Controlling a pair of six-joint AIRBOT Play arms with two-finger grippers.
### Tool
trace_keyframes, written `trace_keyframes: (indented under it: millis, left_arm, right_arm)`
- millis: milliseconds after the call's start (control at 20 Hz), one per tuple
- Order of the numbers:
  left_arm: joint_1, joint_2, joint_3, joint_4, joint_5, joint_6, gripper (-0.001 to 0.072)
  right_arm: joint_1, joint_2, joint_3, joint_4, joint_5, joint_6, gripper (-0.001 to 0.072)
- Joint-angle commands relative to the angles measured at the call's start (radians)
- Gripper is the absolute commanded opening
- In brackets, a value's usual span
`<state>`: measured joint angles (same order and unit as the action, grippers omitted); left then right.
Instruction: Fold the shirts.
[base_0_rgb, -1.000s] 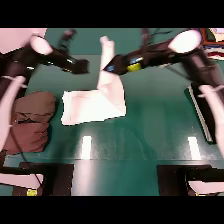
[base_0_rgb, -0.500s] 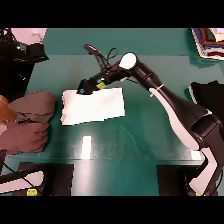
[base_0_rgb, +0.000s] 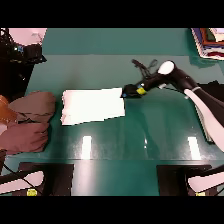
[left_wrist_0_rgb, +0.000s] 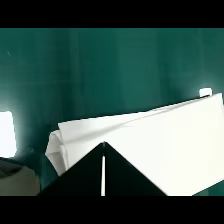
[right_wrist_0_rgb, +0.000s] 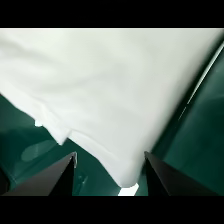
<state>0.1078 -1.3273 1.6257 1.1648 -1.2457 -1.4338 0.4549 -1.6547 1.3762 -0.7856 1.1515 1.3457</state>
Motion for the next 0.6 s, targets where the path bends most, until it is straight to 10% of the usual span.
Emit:
trace_keyframes:
  millis: [0,450,550]
  left_arm:
    - [-0.007,0.000,0.000,-0.006,0.013,0.001,0.0031]
    - [-0.096,-0.002,-0.060,-0.013,0.069,0.002,0.0030]
    - [-0.102,-0.002,-0.060,-0.015,0.068,0.002,0.0031]
  right_arm:
    - [-0.084,0.046,-0.183,0.053,-0.142,0.025,0.0492]
    - [0.074,-0.246,0.045,0.269,-0.077,-0.020,0.0489]
    - [0.112,-0.288,0.117,0.264,-0.057,-0.020,0.0317]
